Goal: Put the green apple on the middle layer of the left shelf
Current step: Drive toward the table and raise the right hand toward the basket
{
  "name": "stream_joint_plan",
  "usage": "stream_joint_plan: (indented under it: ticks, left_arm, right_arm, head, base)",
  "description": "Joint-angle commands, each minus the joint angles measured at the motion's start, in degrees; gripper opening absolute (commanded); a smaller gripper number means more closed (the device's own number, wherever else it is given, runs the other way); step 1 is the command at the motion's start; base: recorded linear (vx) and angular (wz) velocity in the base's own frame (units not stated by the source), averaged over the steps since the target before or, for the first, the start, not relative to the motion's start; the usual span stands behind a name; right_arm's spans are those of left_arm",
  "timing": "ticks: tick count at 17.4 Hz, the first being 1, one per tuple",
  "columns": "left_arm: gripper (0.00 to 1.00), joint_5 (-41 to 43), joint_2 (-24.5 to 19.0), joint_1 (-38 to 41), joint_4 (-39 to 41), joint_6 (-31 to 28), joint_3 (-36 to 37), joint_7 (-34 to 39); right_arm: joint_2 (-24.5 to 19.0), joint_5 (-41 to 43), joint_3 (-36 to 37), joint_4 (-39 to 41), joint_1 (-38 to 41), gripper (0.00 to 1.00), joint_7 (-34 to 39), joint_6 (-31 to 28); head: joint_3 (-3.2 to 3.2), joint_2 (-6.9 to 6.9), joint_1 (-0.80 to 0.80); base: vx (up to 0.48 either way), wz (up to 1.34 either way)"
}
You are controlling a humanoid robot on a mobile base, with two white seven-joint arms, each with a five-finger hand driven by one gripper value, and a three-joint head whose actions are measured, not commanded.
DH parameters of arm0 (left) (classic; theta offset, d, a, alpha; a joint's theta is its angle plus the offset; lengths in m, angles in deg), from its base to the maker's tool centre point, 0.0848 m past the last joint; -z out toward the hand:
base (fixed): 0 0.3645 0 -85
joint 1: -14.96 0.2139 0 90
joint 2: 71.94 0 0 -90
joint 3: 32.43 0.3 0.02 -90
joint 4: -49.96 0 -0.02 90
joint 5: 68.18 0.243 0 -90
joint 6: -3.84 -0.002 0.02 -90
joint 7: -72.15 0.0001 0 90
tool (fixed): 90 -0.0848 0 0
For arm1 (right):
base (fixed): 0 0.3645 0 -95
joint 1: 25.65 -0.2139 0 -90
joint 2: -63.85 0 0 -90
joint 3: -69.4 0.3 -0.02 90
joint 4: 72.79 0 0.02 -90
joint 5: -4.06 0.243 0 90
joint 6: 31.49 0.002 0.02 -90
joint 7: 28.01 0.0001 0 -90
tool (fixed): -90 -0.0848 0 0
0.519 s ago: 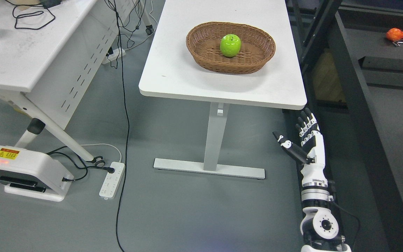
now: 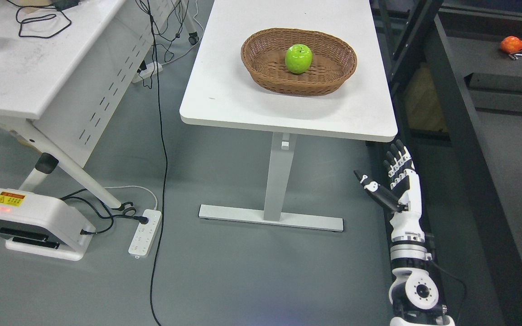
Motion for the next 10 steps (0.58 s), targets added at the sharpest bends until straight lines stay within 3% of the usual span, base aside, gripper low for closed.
stream_joint_plan:
  ticks: [1, 6, 10]
  left_arm:
    - [1.0, 0.02, -1.0, -1.23, 0.0, 0.02, 0.0, -0.03]
    - [1.0, 0.02, -1.0, -1.23, 0.0, 0.02, 0.0, -0.03]
    - [1.0, 0.02, -1.0, -1.23, 0.0, 0.02, 0.0, -0.03]
  right_arm:
    - [1.0, -5.75, -0.35, -0.97, -0.39, 1.0, -0.34, 1.16]
    - [2.11, -55.88, -1.49, -0.44, -2.68, 1.0, -5.88, 0.46]
    - [2.81, -56.42, -1.41, 1.92, -2.15, 1.0, -5.53, 0.8]
  head:
    - [0.0, 0.0, 0.0]
    - [0.0, 0.0, 0.0]
    - [0.0, 0.0, 0.0]
  base:
    - [0.0, 0.0]
    - [0.024, 0.0]
    - [0.093, 0.02]
